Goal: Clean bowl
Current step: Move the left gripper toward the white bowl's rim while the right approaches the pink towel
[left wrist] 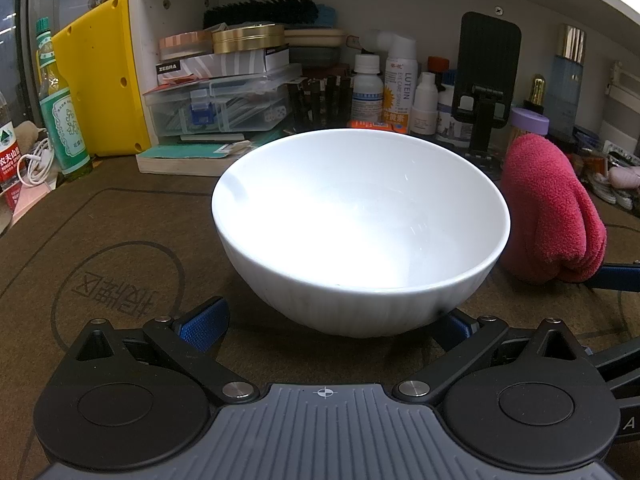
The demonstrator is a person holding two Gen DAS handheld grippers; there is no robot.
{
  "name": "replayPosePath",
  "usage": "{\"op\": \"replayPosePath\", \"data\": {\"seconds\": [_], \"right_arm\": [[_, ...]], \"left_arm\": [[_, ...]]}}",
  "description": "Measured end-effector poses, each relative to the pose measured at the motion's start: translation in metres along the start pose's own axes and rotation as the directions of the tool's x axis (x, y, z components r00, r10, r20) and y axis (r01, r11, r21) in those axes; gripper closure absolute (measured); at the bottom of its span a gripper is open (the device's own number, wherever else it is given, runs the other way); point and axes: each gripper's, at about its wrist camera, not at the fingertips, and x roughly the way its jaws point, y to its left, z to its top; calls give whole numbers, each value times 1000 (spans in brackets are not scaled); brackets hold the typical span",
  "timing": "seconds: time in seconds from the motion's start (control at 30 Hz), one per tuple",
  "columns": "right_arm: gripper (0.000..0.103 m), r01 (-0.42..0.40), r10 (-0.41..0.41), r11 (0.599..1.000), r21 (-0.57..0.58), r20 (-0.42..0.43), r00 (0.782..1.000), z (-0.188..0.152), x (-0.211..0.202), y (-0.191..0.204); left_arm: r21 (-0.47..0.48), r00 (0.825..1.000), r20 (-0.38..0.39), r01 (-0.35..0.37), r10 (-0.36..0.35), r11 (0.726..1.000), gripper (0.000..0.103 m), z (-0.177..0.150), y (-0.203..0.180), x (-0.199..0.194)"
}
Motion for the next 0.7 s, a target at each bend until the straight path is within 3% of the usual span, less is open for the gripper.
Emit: {"op": "replayPosePath", "data": {"seconds": [0.4,0.7], "right_arm": [[0,25,-25,999,24,1,1000,-2,-1,5],[0,-54,53,998,-39,-24,998,-7,-9,-2]], "left_arm": [[0,1000,0,0,0,1000,0,1,2,1],[1,1000,0,5,-5,1000,0,0,1,0]]}}
